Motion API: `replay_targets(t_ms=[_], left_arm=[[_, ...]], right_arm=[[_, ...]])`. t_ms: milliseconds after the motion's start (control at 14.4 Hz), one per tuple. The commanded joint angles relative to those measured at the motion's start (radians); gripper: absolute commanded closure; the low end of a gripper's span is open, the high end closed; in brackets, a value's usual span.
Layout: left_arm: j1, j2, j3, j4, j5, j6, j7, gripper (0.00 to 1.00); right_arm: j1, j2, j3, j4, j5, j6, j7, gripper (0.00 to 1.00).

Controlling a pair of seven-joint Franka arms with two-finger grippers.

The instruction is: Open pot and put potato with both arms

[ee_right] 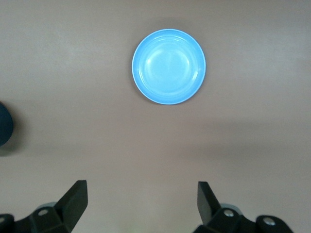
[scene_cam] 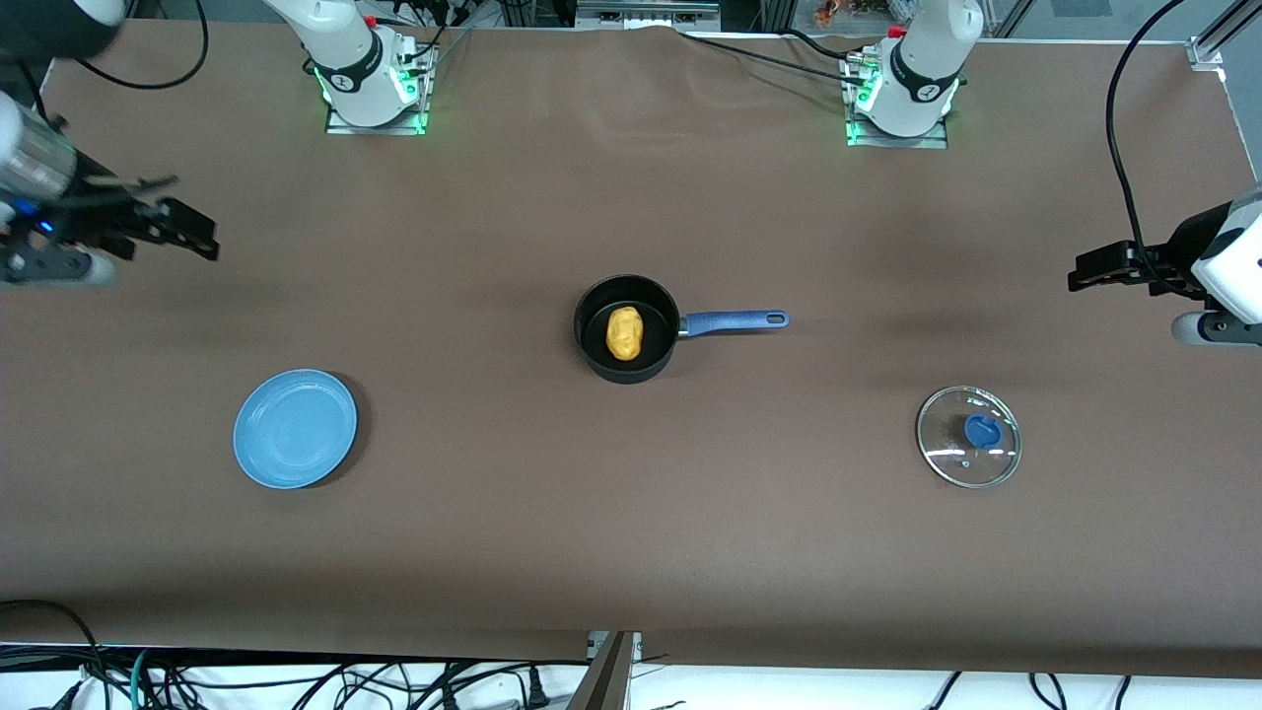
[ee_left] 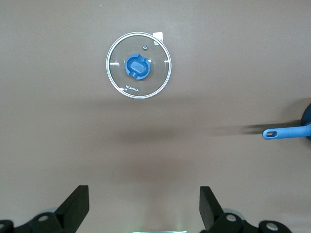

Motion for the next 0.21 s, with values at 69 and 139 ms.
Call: replay_targets(t_ms=[69,139], left_arm=[[-0.005,0.014,0.002,0.032,0.015,-0.023,-0.008,0.0],[-0.005,0.014,0.001,0.032,0.015,-0.023,-0.008,0.0]], right_arm=[[0.021,-0.026,-0.031,-0.032,0.004,-0.009,-0.008,0.0],[0.029,-0.025,-0.039,-0.032,0.004,-0.009,-0.008,0.0]])
